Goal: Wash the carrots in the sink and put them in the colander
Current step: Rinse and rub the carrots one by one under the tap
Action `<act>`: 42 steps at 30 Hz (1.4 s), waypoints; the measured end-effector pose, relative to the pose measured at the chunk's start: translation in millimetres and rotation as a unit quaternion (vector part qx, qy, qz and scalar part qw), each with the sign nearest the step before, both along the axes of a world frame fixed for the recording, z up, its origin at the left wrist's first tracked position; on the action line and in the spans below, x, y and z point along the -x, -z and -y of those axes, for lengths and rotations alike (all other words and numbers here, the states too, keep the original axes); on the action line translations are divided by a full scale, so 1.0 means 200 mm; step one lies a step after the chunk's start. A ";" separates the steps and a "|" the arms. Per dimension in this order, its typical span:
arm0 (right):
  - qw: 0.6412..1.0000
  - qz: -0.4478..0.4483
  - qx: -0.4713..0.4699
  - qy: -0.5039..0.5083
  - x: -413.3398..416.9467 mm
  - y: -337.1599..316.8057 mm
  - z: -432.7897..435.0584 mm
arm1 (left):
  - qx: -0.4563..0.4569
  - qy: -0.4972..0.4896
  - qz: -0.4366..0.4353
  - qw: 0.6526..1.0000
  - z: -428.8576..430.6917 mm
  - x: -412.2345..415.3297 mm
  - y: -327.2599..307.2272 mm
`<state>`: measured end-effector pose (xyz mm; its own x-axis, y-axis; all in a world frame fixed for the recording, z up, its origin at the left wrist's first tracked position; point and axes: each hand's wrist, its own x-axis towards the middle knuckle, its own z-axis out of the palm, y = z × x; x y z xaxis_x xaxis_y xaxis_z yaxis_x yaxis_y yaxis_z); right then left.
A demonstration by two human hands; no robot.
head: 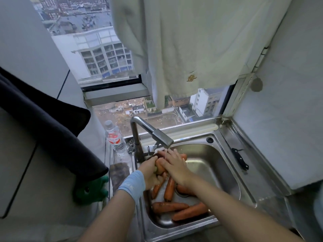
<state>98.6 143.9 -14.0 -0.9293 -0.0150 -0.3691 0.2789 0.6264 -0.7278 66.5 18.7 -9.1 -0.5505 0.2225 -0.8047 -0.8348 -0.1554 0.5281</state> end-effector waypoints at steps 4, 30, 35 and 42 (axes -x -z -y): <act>0.995 -0.076 -0.059 -0.025 -0.01 0.01 -0.01 | -0.073 0.065 0.021 0.995 0.03 0.02 -0.01; 0.985 -0.050 0.101 0.128 0.04 0.01 -0.05 | 0.010 0.002 -0.154 0.988 -0.09 -0.04 -0.01; 0.996 -0.058 0.064 -0.031 0.00 0.00 -0.06 | 0.152 -0.023 -0.167 0.974 -0.10 0.01 0.02; 0.992 -0.003 0.076 -0.099 0.02 -0.02 -0.15 | 0.023 -0.048 -0.110 0.993 -0.02 -0.01 -0.05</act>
<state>94.6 173.6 -10.8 -0.9047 -0.2530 -0.3428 0.1562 0.5516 -0.8194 69.4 21.9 1.8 -0.7303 0.1265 -0.6713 -0.6817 -0.1991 0.7041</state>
